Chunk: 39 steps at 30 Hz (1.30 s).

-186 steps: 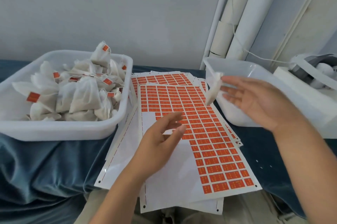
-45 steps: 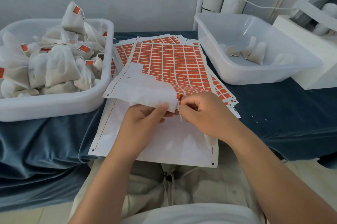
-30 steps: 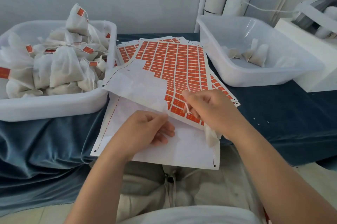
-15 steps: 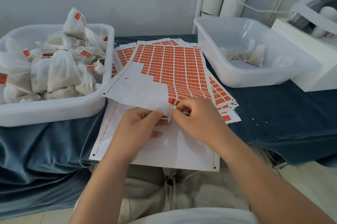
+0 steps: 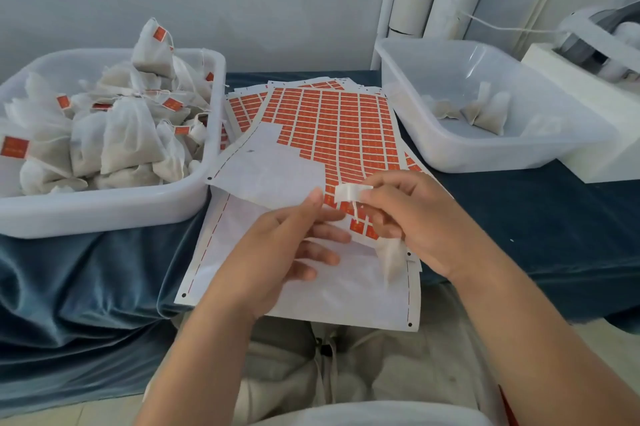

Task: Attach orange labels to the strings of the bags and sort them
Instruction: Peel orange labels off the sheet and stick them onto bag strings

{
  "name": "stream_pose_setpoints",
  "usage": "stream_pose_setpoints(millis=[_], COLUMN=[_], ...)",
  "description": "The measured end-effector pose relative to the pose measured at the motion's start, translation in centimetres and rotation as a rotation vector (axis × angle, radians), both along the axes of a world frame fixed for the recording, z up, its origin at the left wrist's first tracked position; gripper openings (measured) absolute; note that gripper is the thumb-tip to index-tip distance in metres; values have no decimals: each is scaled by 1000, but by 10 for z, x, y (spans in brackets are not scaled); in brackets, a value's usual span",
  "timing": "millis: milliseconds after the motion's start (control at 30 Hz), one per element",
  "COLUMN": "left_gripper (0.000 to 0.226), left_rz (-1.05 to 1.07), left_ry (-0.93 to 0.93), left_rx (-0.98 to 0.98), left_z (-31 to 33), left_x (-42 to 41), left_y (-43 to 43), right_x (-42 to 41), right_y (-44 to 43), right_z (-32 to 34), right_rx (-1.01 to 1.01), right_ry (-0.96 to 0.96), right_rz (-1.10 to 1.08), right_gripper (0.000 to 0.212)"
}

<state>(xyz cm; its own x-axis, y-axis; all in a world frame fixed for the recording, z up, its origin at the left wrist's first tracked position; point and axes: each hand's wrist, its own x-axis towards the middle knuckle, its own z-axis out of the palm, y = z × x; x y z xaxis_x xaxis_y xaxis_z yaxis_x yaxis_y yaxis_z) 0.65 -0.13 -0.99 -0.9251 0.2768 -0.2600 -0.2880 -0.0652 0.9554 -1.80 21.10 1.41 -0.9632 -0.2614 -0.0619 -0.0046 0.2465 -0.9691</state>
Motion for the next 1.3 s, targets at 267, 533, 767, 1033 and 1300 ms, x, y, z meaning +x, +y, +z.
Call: stream_pose_setpoints(millis=[267,533,767,1033,1300], left_gripper=[16,16,21,27,27], left_rz=[431,562,382,156,90], left_ry=[-8,166,399,411,545], left_rx=[342,216,40,22,-126], left_z=[3,5,3,2,-1], left_x=[7,13,19,20,19], left_y=[18,24,33,32,26], right_x=[-1,13,35,33,25], right_y=[-1,7,-6,-12,-5], right_z=[-3,22,37,36,30], right_rx=[-103,-47,57,57,130], right_ry=[-53,162,392,377,318], right_rz=[100,92,-35,-80,-133], right_gripper=[50,42,8,9,13])
